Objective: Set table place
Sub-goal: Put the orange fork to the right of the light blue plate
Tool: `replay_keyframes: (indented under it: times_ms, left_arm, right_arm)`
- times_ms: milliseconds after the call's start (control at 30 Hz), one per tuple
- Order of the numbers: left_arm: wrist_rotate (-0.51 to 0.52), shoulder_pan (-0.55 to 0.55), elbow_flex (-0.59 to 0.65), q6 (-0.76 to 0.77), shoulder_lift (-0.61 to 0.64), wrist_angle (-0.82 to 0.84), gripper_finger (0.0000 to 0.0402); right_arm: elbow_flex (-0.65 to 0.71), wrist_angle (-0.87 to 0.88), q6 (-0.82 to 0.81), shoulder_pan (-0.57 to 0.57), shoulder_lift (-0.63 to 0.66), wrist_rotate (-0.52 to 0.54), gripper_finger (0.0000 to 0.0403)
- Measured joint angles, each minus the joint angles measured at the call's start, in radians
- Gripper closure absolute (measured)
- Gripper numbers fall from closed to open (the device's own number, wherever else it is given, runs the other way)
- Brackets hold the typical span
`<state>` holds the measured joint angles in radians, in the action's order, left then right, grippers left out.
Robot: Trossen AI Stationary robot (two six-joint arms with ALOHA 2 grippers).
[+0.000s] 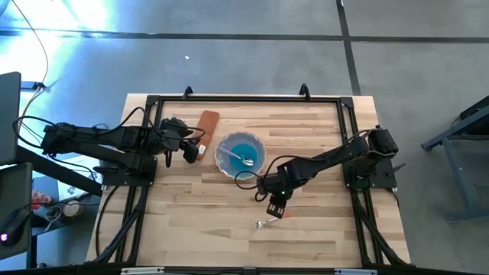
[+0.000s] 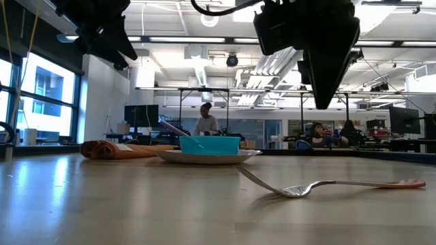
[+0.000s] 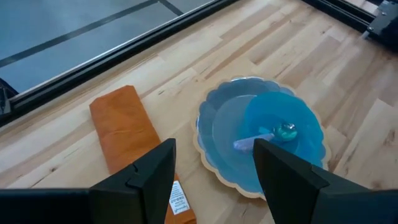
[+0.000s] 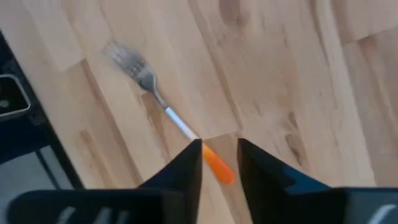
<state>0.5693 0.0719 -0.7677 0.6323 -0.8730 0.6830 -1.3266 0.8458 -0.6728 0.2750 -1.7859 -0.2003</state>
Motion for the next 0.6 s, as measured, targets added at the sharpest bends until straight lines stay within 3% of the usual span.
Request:
replay_keyframes:
  times_ms: [133, 300, 600]
  left_arm:
    - [0.000, 0.000, 0.000, 0.000, 0.000, 0.000, 0.0197]
    - [0.007, 0.000, 0.000, 0.000, 0.000, 0.000, 0.0197]
    - [0.006, 0.000, 0.000, -0.008, 0.000, 0.000, 0.0197]
  right_arm:
    - [0.000, -0.031, 0.074, 0.054, -0.001, 0.086, 0.0276]
    - [0.000, -0.082, 0.236, 0.159, -0.029, 0.167, 0.0268]
    - [0.000, -0.174, 0.289, 0.201, -0.149, 0.174, 0.0267]
